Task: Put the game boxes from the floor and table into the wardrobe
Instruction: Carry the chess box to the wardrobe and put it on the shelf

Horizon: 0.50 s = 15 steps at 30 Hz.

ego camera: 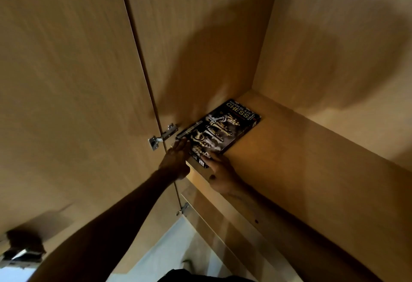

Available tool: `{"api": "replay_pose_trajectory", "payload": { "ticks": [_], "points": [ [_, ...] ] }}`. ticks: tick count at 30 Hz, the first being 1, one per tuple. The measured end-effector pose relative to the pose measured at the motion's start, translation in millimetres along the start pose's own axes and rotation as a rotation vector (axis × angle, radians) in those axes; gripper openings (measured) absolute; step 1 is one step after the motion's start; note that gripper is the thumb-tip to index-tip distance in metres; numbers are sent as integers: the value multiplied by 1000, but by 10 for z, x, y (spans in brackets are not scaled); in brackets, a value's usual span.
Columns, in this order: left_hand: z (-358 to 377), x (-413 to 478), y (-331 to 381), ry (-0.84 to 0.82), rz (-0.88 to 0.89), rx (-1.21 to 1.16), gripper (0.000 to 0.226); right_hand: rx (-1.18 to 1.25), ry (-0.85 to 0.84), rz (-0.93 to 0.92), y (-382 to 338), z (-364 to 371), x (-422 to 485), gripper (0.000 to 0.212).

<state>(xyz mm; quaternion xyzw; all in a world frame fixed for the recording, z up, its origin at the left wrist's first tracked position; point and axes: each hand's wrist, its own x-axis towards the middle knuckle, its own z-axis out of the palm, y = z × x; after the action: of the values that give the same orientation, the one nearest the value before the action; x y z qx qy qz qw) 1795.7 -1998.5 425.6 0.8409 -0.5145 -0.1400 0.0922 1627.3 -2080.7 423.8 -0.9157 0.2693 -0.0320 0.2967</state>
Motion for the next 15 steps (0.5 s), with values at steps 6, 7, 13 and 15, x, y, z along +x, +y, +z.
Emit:
{"api": "replay_pose_trajectory", "payload": {
  "ticks": [6, 7, 13, 15],
  "points": [
    [43, -53, -51, 71, 13, -182, 86, 108, 0, 36, 80, 45, 2, 73],
    [62, -97, -39, 132, 13, -240, 81, 151, 10, 51, 93, 29, -13, 70],
    [171, -472, 69, 333, -239, -653, 40, 546, 188, 118, 11, -179, -165, 49],
    [210, -679, 138, 355, -283, -781, 34, 621, 223, 135, 5, -208, -288, 41]
  ]
}}
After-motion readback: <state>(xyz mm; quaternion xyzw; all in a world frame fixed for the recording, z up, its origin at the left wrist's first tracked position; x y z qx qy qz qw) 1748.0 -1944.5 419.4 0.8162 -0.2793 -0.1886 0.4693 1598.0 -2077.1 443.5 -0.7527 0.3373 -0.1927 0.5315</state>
